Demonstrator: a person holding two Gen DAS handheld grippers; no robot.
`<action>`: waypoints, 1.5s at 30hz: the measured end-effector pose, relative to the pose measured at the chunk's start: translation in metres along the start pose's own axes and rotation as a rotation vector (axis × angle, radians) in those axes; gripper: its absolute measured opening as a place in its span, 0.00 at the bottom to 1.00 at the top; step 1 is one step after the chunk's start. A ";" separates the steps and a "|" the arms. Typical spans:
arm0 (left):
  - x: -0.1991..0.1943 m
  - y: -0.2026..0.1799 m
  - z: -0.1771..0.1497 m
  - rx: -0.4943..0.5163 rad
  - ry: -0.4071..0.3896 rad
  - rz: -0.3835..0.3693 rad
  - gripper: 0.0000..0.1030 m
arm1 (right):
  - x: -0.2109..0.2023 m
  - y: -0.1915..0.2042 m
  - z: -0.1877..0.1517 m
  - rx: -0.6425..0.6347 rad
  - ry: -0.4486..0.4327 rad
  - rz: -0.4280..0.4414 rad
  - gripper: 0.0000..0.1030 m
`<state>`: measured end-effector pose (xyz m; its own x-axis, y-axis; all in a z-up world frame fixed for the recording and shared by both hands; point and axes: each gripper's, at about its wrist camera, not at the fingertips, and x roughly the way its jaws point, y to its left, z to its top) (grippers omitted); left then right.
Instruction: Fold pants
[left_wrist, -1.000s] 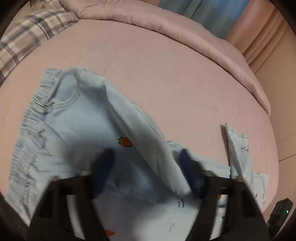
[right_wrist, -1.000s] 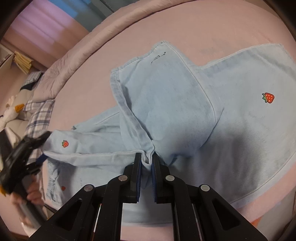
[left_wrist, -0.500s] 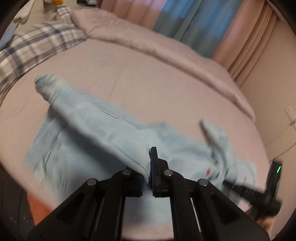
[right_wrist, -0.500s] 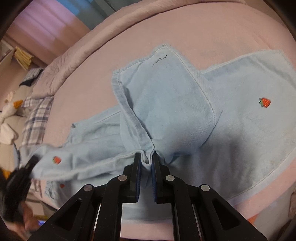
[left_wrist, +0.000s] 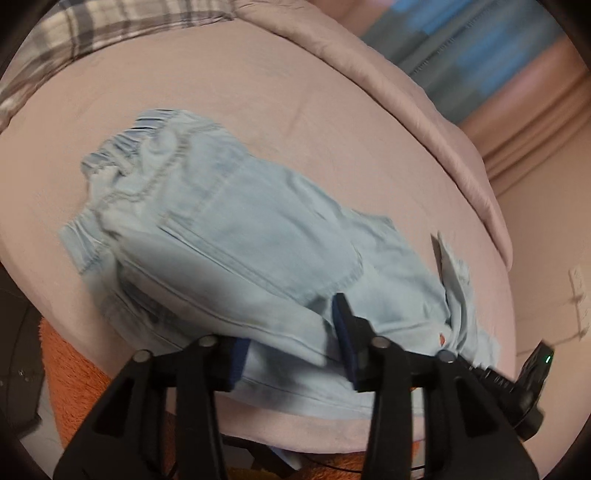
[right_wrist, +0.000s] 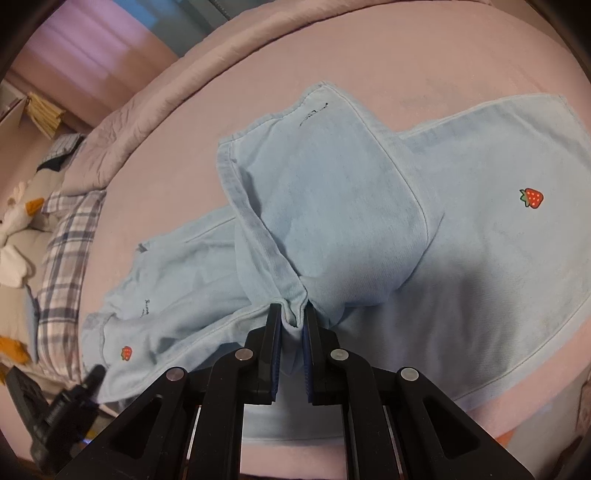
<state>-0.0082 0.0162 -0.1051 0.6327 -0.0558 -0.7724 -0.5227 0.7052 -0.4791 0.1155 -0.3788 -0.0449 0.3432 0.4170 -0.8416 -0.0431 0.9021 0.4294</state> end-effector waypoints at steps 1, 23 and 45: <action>-0.002 -0.001 0.005 -0.013 -0.005 0.017 0.44 | 0.000 0.001 0.000 -0.002 -0.001 -0.004 0.07; -0.004 0.079 0.021 -0.065 -0.012 0.094 0.18 | 0.004 0.012 0.002 -0.021 0.014 -0.065 0.07; 0.004 0.077 0.030 0.019 0.033 0.095 0.19 | 0.013 0.016 0.005 0.009 0.024 -0.106 0.07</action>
<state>-0.0283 0.0915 -0.1326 0.5615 -0.0113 -0.8274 -0.5683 0.7215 -0.3955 0.1238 -0.3594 -0.0468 0.3231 0.3216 -0.8901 0.0005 0.9404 0.3400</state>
